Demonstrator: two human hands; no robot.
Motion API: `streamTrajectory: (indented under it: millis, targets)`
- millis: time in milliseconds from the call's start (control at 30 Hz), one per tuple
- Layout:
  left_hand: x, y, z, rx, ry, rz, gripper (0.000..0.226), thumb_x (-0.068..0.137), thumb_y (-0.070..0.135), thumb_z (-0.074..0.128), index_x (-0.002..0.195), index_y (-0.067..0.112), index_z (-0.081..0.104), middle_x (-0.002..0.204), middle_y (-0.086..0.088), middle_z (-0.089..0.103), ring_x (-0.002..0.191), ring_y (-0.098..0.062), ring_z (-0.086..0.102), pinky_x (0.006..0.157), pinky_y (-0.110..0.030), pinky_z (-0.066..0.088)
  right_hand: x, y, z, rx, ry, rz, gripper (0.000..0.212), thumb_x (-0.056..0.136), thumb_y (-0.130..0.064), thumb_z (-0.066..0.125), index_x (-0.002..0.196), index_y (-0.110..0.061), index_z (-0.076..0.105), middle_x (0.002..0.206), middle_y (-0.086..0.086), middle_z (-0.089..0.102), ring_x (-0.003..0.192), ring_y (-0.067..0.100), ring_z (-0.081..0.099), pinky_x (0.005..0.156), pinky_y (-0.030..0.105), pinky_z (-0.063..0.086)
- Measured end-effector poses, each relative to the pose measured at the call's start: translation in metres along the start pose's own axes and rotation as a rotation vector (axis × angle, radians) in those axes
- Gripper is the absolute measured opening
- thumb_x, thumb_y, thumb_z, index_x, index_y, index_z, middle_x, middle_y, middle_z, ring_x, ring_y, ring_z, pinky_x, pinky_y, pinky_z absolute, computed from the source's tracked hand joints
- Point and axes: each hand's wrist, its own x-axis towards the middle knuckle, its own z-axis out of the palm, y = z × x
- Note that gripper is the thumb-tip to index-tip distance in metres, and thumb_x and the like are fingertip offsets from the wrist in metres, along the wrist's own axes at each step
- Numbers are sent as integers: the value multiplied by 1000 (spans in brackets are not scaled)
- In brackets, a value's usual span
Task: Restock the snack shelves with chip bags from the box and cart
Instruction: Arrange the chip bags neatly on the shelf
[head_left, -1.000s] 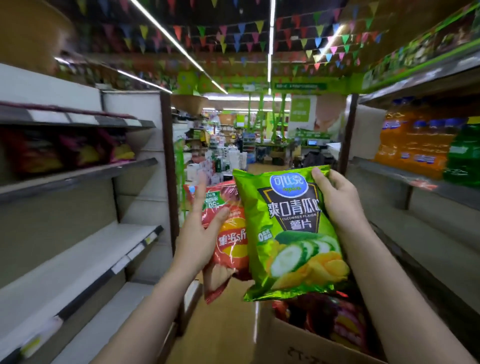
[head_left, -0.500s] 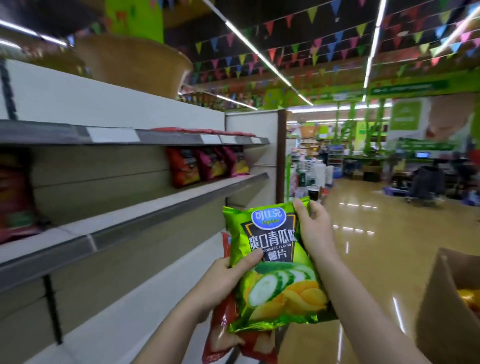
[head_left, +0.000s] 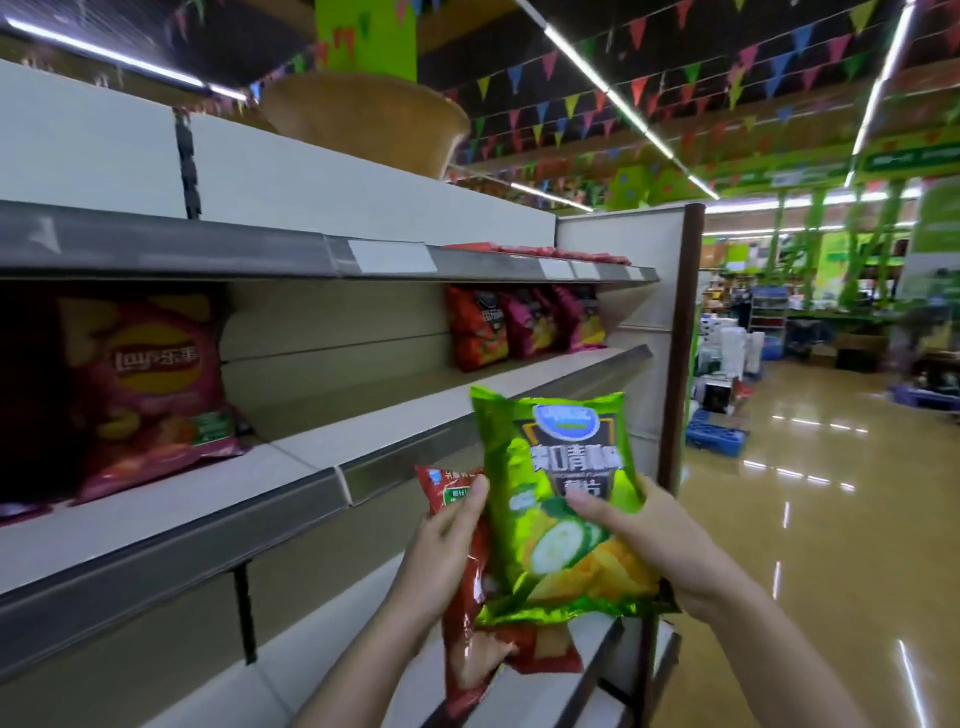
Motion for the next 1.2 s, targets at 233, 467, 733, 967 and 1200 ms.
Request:
streamTrajectory:
  millis: [233,467,733,967,1200]
  targets:
    - [6,14,-8,-84,1,107,51,91,25,59,126,58,41,117,11,55,85,-16,72,60,-26,57,19,10,-67,263,226,97,80,53,-49,84,120,-12,61,86,10,76,61,25,73,47,34,57]
    - [17,38,10,-116,129,192,95,84,23,67,130,69,-3,116,17,47,90,-13,70,64,-28,59,21,34,-82,241,86,160,114,9,-63,91,106,-9,62,83,14,76,61,29,73,45,32,56]
    - [26,65,12,-74,260,8,63,84,29,70,136,32,34,99,4,66,64,-10,71,46,-20,52,51,42,-88,334,-6,224,59,67,-47,67,108,-5,68,90,17,75,63,26,73,48,29,57]
    - [51,94,-12,128,242,-78,47,81,29,73,122,17,55,99,-11,74,82,-28,72,72,-37,58,114,21,-63,327,-125,201,71,64,-60,71,118,-14,67,104,10,75,95,27,73,85,37,57]
    - [89,122,-53,274,179,-201,36,86,32,67,101,-1,66,80,-16,74,62,-24,71,60,-32,58,200,-23,-29,187,-303,106,67,67,-62,70,114,-14,71,107,8,74,102,25,70,96,40,53]
